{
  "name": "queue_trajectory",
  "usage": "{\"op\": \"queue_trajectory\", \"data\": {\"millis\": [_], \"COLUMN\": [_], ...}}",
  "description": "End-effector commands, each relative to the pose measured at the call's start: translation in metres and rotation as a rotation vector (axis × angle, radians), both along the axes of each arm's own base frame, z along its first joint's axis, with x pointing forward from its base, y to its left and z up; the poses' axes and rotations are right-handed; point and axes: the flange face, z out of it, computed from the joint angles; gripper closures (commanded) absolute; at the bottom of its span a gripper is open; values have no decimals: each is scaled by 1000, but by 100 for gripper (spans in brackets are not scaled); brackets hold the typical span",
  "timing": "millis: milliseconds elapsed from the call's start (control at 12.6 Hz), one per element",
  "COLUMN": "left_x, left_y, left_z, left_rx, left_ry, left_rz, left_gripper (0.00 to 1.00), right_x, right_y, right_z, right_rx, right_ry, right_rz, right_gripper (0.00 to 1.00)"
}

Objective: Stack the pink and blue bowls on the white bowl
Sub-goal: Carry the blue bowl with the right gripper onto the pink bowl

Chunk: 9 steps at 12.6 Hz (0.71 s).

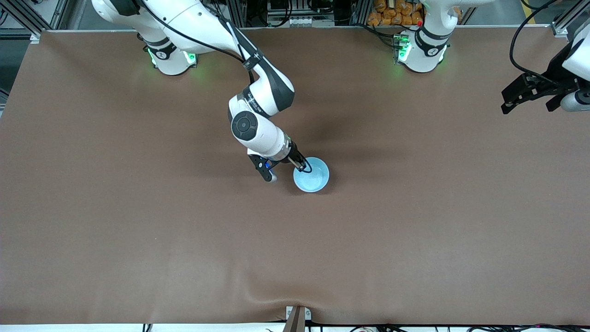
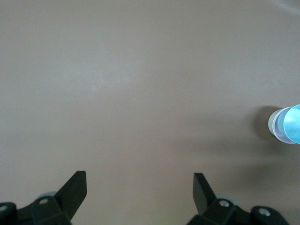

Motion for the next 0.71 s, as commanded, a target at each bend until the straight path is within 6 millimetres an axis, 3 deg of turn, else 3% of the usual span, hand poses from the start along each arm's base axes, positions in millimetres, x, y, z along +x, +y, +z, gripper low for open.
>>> {"op": "queue_trajectory", "data": {"millis": [0,79,159,238,318,477,636], "left_x": [-1,-1,-1,0,0,-1,-1], "left_y": [-1,-1,0,2,2,3,4], "left_z": [6,6,5,6,6,5,3], "left_rx": [-24,-27,-27,-27,-27,-27,-25], "left_ry": [-13,-13,-11,-13,-14,-7,-1], "left_rz": [-10,-9,-7,-7,-7,-6,-2], "left_gripper": [0,0,0,0,0,0,0], "right_x": [4,6,7,7,8,11,21], "right_y": [5,1,0,0,-1,-3,-9], "right_z": [-1,-2,-2,-3,-2,5,23], "right_rx": [-1,-3,-3,-4,-4,0,-2], "right_ry": [-7,-4,-2,0,3,1,28], "right_rz": [-16,-21,-22,-21,-24,-23,-10], "right_gripper": [100,100,93,66,20,0,0]}}
